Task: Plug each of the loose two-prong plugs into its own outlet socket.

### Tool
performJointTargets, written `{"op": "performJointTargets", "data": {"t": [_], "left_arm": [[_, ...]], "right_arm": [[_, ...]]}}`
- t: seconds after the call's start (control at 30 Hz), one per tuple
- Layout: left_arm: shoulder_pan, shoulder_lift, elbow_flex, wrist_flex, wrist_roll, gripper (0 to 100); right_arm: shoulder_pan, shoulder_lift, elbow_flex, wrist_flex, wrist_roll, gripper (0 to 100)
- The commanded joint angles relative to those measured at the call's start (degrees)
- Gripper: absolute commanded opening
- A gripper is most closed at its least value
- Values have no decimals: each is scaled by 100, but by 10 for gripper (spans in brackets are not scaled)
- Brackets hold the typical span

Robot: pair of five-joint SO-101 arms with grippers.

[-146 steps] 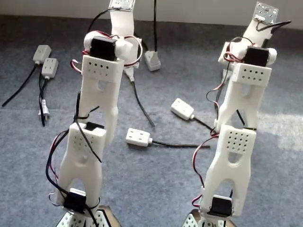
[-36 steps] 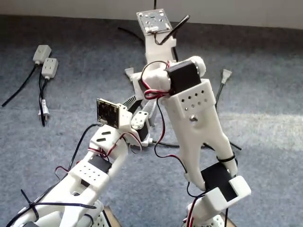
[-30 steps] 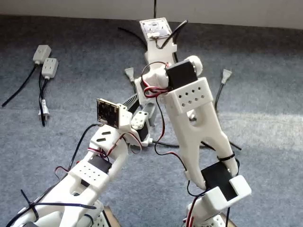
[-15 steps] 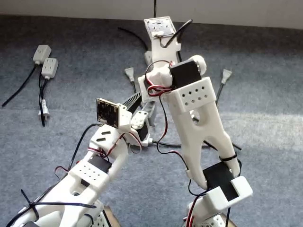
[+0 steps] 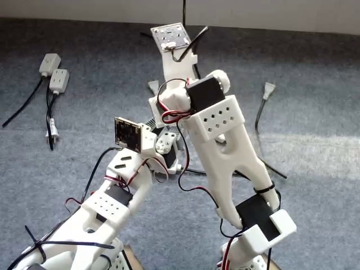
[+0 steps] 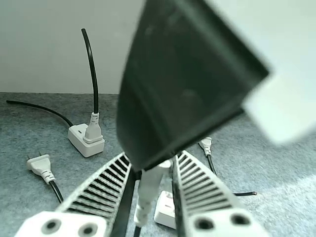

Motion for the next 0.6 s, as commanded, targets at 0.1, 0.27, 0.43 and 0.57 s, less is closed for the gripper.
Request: {"op": "performJointTargets", "data": {"t": [0.1, 0.27, 0.43, 0.57], "left_arm": [[40, -48, -84, -88, 26, 6], [31, -48, -84, -114, 35, 6], [31, -48, -84, -114, 35, 6], [22, -57, -84, -114, 35, 6]], "right_arm": [[462, -207, 75, -215, 35, 8], [1068, -215, 1051, -919, 53, 8], [1323, -233, 2185, -1807, 53, 8], [1411, -233, 2615, -2176, 176, 8]]}}
